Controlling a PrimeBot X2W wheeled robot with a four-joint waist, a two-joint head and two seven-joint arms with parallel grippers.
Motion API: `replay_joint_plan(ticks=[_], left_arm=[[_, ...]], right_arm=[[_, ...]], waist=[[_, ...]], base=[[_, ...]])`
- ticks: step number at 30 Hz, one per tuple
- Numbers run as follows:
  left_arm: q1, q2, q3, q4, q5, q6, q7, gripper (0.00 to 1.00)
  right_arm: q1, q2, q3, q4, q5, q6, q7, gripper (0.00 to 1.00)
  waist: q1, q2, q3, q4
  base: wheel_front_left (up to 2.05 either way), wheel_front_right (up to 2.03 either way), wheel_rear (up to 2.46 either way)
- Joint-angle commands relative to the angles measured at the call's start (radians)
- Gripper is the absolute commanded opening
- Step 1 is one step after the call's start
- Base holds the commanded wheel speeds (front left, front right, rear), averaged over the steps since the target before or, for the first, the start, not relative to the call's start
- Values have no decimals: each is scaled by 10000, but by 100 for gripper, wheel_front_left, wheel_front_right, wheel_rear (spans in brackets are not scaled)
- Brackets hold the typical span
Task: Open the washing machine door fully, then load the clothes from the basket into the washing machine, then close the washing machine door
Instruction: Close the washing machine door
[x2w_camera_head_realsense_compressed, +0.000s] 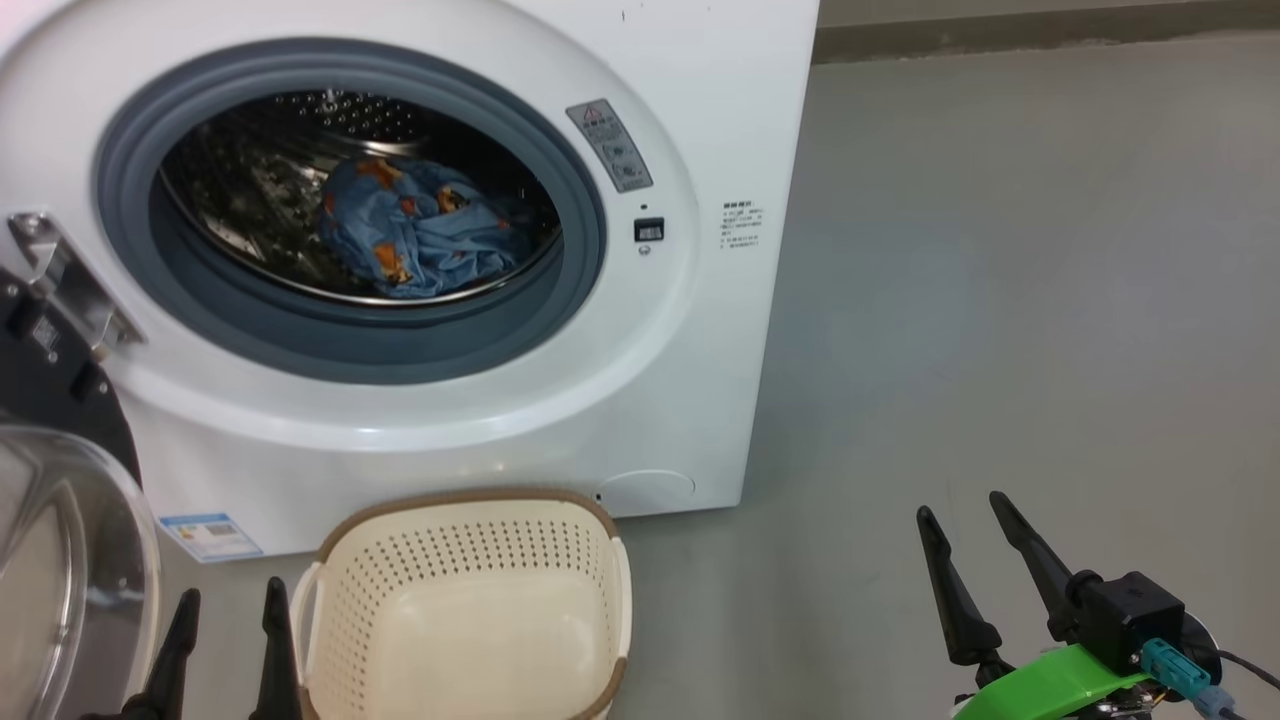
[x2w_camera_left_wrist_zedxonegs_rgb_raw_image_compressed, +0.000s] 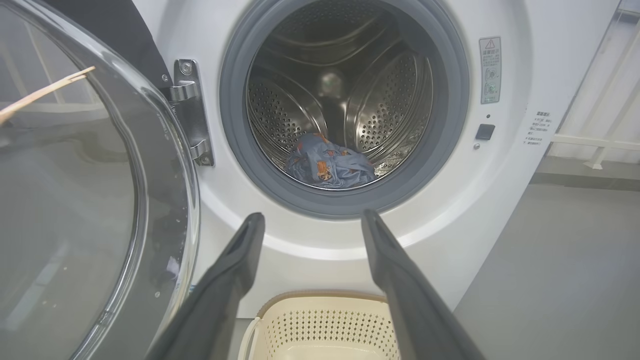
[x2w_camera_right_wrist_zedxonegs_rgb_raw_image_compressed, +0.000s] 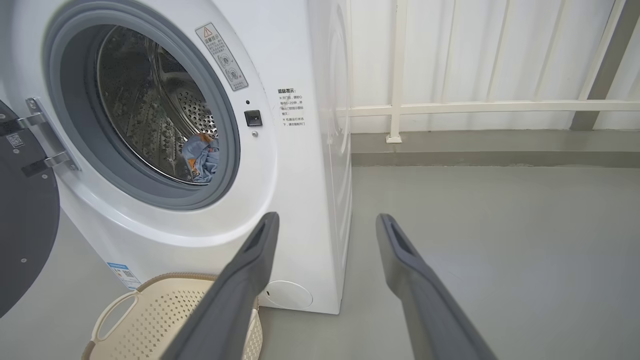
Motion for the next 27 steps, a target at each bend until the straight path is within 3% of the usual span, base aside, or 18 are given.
replay_joint_plan(ticks=[1,15,27], left_arm=[[-416,47,361,-192,53,69,-53,100],[-538,-11,418,-274,78,66,-53,100],[-570,-54,484,-289,101,32,-53,100]], right_arm=[[-238,-8,226,-213,-157,16,-20,100],[-251,-8,165,-173,-141,16,-37,100],[-253,-8,149,-133,-128,16,-68,100]], waist=[[0,0,7,8],[0,0,-7,95],[0,0,-15,182]], base=[[-156,156,0],[-170,170,0],[-34,34,0]])
